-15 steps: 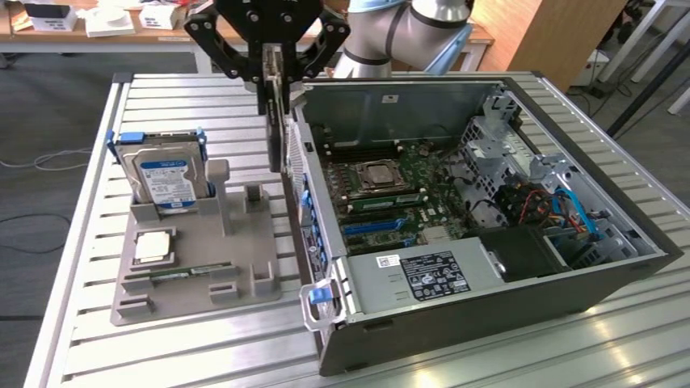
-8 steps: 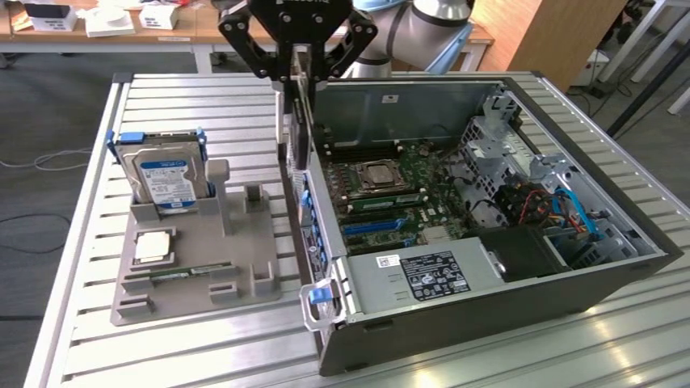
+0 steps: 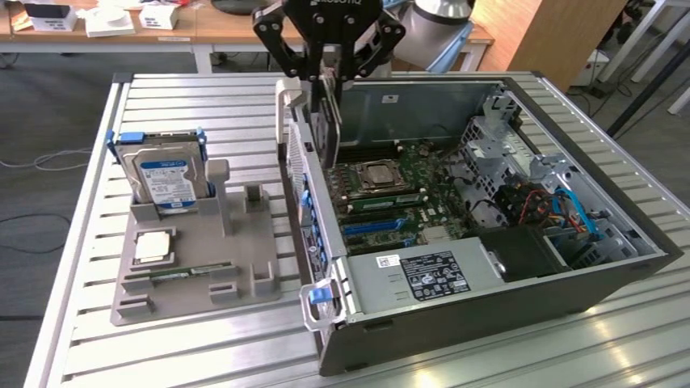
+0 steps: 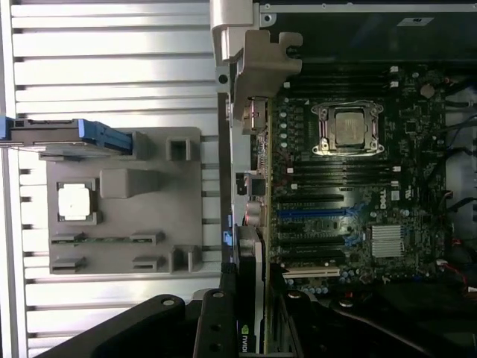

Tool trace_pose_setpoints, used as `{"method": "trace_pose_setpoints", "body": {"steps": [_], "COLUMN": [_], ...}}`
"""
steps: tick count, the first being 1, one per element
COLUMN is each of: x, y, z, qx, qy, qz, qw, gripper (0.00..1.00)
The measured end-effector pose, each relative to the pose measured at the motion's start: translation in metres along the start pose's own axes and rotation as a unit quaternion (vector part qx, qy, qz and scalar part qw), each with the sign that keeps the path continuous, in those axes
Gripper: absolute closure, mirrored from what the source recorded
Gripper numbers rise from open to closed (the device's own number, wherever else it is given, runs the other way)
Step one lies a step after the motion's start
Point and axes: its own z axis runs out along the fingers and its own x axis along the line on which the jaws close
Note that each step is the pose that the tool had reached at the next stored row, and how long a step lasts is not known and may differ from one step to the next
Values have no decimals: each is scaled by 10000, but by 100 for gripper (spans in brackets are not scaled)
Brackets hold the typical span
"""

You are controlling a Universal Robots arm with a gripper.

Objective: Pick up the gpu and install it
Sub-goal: 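Pick up the gpu and move the gpu toward the slot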

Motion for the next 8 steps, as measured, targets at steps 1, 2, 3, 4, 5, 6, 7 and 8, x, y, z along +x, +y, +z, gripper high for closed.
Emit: {"method": "trace_pose_setpoints", "body": {"steps": [1,2,3,4,5,6,7,8], "x": [-34,-69,-98,-134,-168,-203,-238,-275], "y": [1,3,5,6,8,10,11,13], "z": [0,1,1,2,2,3,4,4], "qx": [1,1,1,0,0,-1,-2,-2], "qy": [0,0,0,0,0,0,0,0], "qz": [0,0,0,1,1,0,0,0], "qw": [10000,10000,10000,10000,10000,10000,10000,10000], "gripper": [73,73,73,73,73,73,73,73]}}
